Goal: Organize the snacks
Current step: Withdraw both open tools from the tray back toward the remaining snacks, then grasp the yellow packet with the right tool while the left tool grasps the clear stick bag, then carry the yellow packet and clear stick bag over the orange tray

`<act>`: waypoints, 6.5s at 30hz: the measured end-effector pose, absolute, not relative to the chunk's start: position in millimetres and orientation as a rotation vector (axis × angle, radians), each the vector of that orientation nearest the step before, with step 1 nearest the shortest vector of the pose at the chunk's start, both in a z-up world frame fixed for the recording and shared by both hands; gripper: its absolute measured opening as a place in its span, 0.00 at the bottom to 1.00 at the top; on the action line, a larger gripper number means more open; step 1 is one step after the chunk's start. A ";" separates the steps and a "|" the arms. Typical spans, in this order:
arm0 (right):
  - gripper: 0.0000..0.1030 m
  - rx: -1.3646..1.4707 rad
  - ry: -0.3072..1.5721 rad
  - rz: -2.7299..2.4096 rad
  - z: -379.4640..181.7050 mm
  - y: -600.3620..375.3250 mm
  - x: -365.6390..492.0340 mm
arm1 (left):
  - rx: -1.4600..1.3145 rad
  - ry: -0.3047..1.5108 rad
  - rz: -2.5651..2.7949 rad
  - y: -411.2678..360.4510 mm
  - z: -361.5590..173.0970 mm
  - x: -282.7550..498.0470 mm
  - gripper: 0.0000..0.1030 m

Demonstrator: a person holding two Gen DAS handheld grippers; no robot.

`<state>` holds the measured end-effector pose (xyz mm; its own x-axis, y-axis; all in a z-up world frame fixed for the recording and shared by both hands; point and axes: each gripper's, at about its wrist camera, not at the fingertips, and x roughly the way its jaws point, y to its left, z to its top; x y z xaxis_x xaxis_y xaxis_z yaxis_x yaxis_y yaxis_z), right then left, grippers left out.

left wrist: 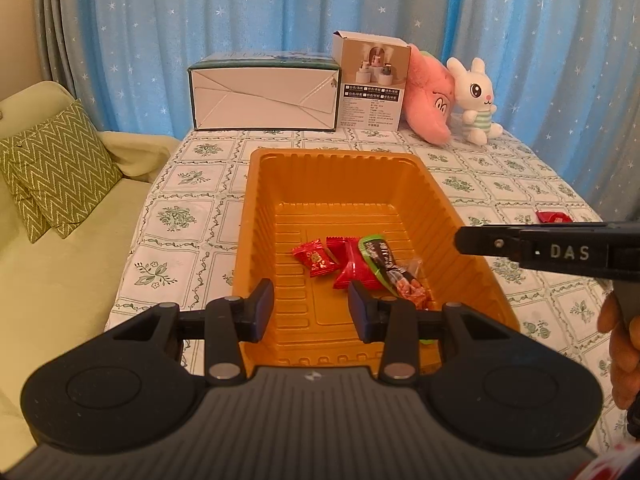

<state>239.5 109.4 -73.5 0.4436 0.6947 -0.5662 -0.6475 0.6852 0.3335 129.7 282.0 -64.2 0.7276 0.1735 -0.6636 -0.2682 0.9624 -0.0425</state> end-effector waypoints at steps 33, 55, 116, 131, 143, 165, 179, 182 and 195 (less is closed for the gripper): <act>0.61 0.108 0.686 0.427 -77.8 -129.9 153.4 | -0.167 0.695 0.008 104.4 -40.1 102.3 0.44; 0.61 0.121 0.728 0.288 -104.3 -211.4 204.1 | -0.178 0.752 -0.081 31.8 -71.7 165.0 0.59; 0.23 -0.141 0.805 0.399 -158.5 -172.0 312.2 | 0.057 0.790 -0.364 -17.3 -150.9 311.7 0.50; 0.22 -0.127 0.839 0.371 -155.6 -169.8 313.5 | 0.087 0.817 -0.371 -22.9 -160.8 313.0 0.33; 0.21 -0.036 0.771 0.416 -128.0 -155.8 294.0 | -0.045 0.837 -0.194 17.5 -144.2 248.2 0.33; 0.21 -0.011 0.651 0.581 -67.0 -75.3 239.2 | -0.114 0.742 -0.017 102.4 -69.4 177.5 0.33; 0.21 -0.023 0.624 0.706 -50.6 0.8 220.2 | -0.127 0.705 0.086 165.6 -40.2 138.7 0.33; 0.21 -0.031 0.618 0.728 -48.8 13.3 215.8 | -0.134 0.701 0.105 177.3 -37.9 132.0 0.33; 0.21 -0.064 0.630 0.797 -55.2 49.3 204.4 | -0.141 0.695 0.159 218.1 -36.9 121.4 0.33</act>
